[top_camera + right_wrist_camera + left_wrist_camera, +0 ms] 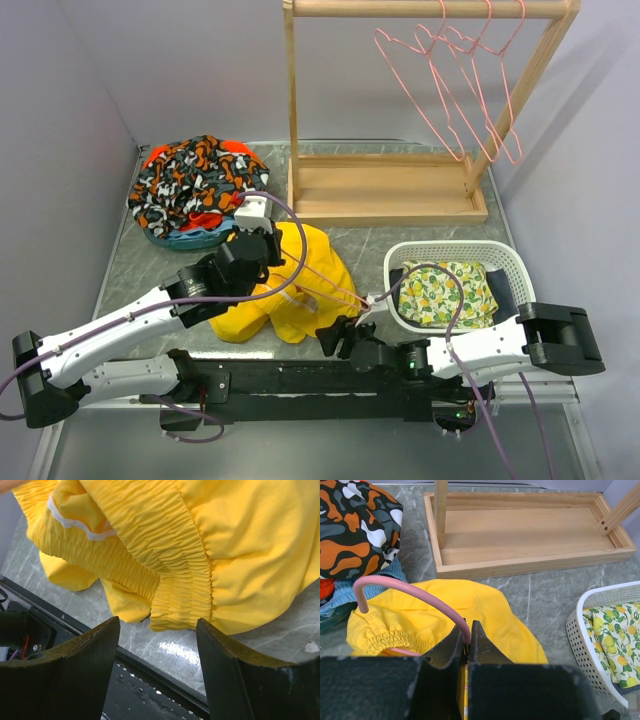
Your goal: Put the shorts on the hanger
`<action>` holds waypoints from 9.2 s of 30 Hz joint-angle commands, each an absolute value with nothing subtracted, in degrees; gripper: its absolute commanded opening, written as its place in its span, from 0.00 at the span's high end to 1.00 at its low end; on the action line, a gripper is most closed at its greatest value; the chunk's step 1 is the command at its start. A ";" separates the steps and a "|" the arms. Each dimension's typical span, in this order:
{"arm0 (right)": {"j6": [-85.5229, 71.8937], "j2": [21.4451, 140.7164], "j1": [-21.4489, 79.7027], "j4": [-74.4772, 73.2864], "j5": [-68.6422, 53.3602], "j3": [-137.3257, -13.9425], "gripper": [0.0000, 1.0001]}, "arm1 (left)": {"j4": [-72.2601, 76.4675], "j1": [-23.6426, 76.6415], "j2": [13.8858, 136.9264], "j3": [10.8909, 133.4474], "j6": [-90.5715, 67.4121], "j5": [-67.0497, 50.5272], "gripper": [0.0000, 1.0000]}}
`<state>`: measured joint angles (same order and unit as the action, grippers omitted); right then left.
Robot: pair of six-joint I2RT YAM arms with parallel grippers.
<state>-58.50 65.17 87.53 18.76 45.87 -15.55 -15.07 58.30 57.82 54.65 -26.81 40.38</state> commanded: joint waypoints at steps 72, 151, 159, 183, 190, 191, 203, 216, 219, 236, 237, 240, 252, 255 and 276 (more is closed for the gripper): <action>-62.85 32.87 84.73 -36.55 52.65 -38.04 1.00 | -8.97 58.18 49.84 52.12 -27.95 50.01 0.99; -11.51 54.75 67.40 -50.27 13.79 -79.89 0.25 | -22.94 63.37 66.80 86.05 -8.17 36.47 0.99; -12.30 59.50 70.93 -52.12 23.55 -77.70 0.29 | -21.27 63.37 66.36 85.17 -8.79 34.81 0.99; -21.08 52.64 70.84 -42.00 34.61 -75.31 1.00 | -13.01 63.37 63.72 86.75 -11.95 33.84 0.04; -26.01 53.35 67.68 -48.77 42.35 -80.33 1.00 | -14.85 63.37 60.74 86.84 -16.61 38.23 0.04; -26.97 53.18 67.07 -49.56 43.49 -81.03 1.00 | -14.94 63.37 59.95 86.57 -17.39 38.23 0.03; -22.69 60.11 59.43 -51.16 47.99 -95.79 1.00 | -16.61 63.37 58.71 82.18 -23.02 38.76 0.04; -16.61 75.84 51.16 -47.99 39.29 -113.46 1.00 | -15.82 63.37 58.45 75.42 -26.10 37.36 0.04; -15.65 78.82 49.66 -47.55 37.01 -116.62 1.00 | -14.33 63.37 57.75 72.08 -26.54 35.25 0.03; -12.92 93.95 44.56 -48.00 30.50 -131.04 1.00 | -13.36 63.28 53.97 66.01 -27.25 36.91 0.03; -12.83 95.00 43.86 -47.90 29.63 -131.48 1.00 | -13.45 63.37 53.79 66.01 -27.16 37.09 0.04; -12.74 97.55 42.81 -47.90 28.04 -133.76 1.00 | -13.62 63.28 53.35 65.83 -27.33 37.18 0.03; -10.99 104.15 39.90 -43.51 23.56 -136.76 1.00 | -14.68 63.28 52.91 65.48 -27.60 38.14 0.04; -11.16 105.02 39.64 -43.07 23.47 -136.85 1.00 | -14.68 63.28 52.91 65.13 -27.95 38.23 0.04; -18.97 87.47 39.99 -40.17 15.47 -119.56 0.16 | -20.39 63.19 53.88 62.14 -37.34 38.93 0.04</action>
<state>-16.08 97.89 39.97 -44.75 18.37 -125.12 -19.38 63.20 54.33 63.40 -33.71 38.39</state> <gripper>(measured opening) 0.797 0.966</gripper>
